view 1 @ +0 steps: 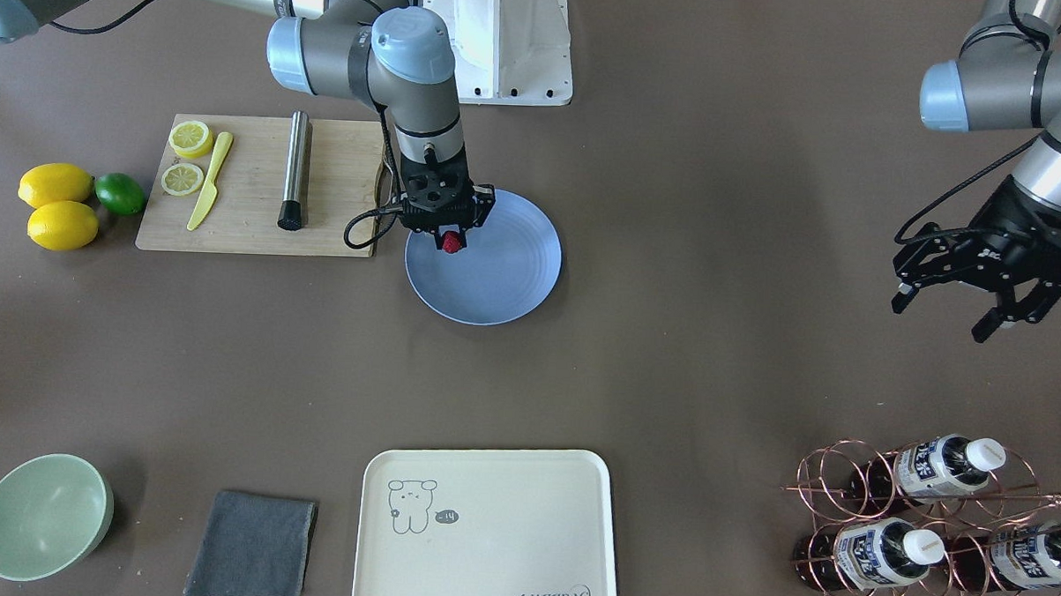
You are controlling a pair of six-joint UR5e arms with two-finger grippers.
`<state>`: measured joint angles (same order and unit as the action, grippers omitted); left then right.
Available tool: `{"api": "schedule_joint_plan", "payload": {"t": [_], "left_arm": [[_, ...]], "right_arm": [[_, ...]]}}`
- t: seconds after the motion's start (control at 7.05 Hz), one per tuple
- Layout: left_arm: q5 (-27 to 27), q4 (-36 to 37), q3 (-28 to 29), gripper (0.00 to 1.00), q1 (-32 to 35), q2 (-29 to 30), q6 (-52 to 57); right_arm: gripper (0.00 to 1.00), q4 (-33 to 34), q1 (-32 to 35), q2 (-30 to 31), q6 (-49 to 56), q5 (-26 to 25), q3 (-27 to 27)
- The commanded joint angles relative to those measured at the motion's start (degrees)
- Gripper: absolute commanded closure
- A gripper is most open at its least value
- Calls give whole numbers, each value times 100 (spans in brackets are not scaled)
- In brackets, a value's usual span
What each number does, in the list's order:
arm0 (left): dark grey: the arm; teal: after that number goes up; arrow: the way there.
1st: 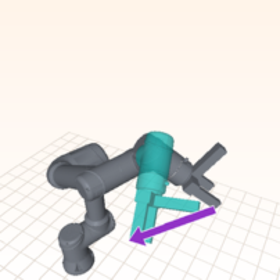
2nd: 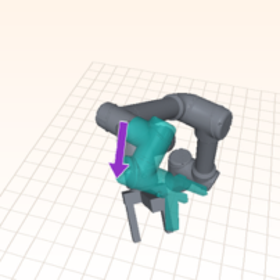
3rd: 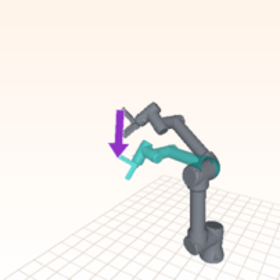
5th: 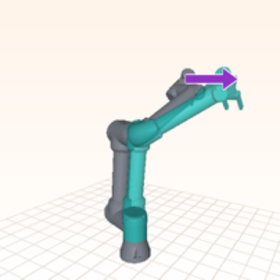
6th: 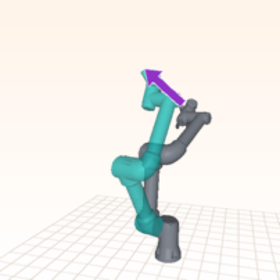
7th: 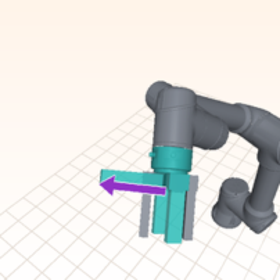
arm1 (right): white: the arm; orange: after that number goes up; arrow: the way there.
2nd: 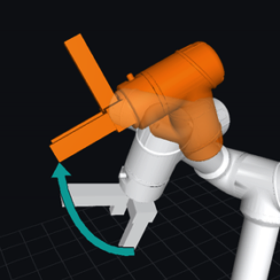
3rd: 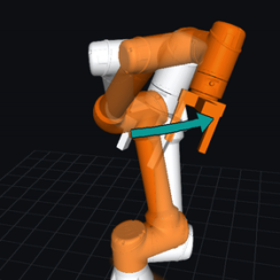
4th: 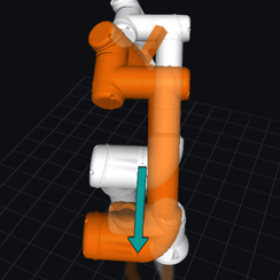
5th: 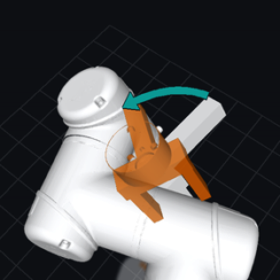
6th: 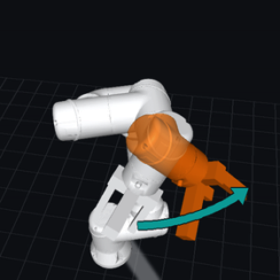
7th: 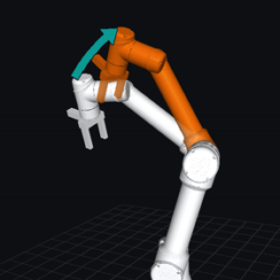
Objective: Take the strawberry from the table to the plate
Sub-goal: 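Carry the strawberry over the blue plate and open the right gripper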
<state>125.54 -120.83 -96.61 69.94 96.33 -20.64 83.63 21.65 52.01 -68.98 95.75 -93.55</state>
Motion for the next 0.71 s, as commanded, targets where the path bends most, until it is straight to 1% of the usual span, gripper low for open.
{"api": "schedule_joint_plan", "payload": {"t": [0.0,0.14,0.57], "left_arm": [[76,620,72,2,335,-27,874],[76,691,98,2,441,-27,930],[85,675,212,2,468,-44,939]], "right_arm": [[100,-66,-38,-163,7,-57,230],[100,-66,-29,-373,7,-57,432],[100,-75,6,-568,60,-118,714]]}}
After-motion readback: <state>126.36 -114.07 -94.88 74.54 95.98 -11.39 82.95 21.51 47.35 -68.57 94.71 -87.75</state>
